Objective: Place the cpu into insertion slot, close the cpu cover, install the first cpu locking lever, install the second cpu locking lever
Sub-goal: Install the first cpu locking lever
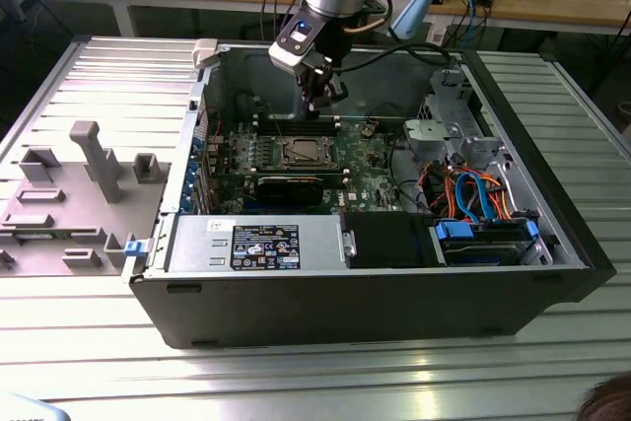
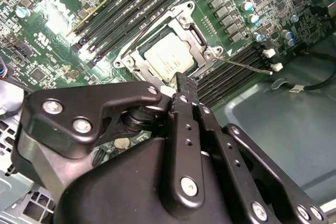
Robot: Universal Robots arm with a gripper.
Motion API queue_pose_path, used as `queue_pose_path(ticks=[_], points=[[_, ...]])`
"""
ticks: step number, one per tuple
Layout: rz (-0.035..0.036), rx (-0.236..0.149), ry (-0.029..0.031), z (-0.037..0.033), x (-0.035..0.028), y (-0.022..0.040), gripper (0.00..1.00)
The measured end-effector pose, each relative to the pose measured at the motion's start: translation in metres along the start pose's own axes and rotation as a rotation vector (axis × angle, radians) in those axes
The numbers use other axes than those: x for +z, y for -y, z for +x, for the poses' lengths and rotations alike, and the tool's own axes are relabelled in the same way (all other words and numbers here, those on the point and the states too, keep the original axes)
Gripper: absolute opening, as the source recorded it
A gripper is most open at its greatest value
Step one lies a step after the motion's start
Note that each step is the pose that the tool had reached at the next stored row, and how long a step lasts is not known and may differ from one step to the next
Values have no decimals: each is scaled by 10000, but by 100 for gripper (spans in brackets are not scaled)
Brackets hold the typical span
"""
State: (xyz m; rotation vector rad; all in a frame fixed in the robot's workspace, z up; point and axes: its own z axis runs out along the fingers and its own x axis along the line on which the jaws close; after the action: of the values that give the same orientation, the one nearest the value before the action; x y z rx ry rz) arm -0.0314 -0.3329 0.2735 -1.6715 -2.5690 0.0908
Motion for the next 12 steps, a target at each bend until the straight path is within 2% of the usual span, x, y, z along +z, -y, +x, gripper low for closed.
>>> queue_pose_path(ticks=[12], points=[[13, -416, 38, 0, 0, 0, 11]])
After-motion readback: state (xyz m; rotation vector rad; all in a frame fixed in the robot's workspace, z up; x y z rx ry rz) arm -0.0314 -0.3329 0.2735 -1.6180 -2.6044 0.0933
